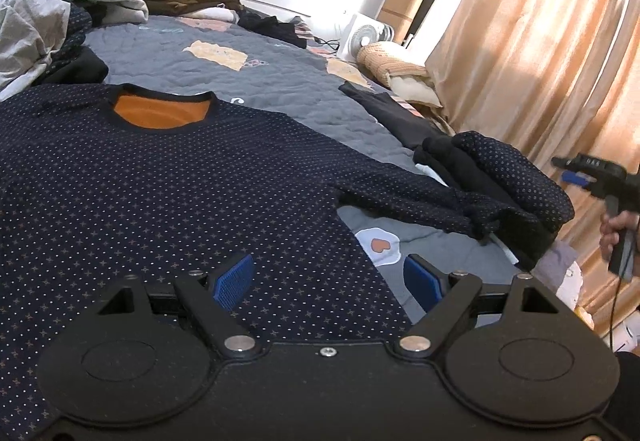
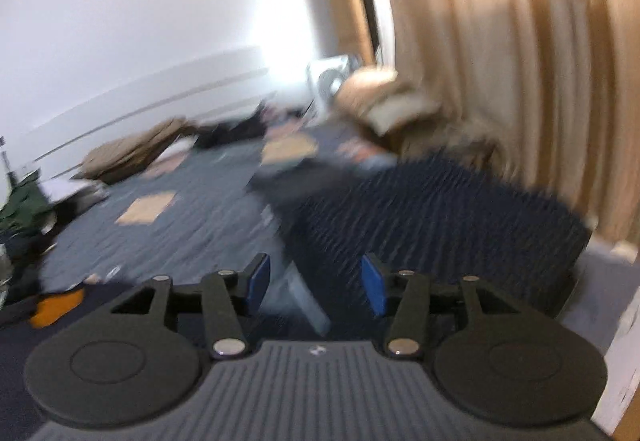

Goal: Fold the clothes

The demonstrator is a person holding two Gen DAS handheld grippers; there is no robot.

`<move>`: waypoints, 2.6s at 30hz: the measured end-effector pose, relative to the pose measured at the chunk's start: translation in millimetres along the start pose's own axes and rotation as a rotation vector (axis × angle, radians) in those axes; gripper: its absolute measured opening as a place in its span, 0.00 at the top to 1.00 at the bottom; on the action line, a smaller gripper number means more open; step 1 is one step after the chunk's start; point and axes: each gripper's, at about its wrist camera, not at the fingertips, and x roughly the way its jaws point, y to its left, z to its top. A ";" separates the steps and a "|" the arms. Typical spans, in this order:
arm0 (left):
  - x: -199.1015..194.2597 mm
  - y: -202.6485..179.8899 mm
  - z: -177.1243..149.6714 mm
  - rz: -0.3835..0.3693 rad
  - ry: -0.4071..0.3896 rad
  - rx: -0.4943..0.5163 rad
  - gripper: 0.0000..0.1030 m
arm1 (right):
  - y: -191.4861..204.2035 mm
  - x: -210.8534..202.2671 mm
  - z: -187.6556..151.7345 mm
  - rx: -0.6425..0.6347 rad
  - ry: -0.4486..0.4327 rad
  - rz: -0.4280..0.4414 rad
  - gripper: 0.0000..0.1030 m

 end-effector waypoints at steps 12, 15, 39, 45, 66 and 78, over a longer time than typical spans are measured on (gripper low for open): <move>-7.5 -10.3 0.5 -0.030 -0.017 0.021 0.21 | -24.4 35.2 -70.4 0.476 0.204 0.046 0.51; -5.7 -10.9 0.1 -0.029 -0.014 0.021 0.21 | -34.7 44.3 -79.7 0.606 0.197 0.042 0.51; 10.0 -7.4 -7.0 -0.014 0.031 0.035 0.21 | 50.3 11.8 -16.8 -0.082 -0.212 -0.146 0.99; 10.9 -9.5 -7.8 -0.014 0.037 0.038 0.21 | 4.3 44.8 -21.0 -0.039 -0.075 -0.290 0.98; -22.6 22.2 10.5 0.093 -0.094 -0.072 0.17 | 129.9 26.5 -42.4 -0.070 0.065 0.329 0.52; -63.4 97.5 10.8 0.301 -0.095 -0.161 0.16 | 189.9 36.5 -118.2 -0.243 0.354 0.406 0.51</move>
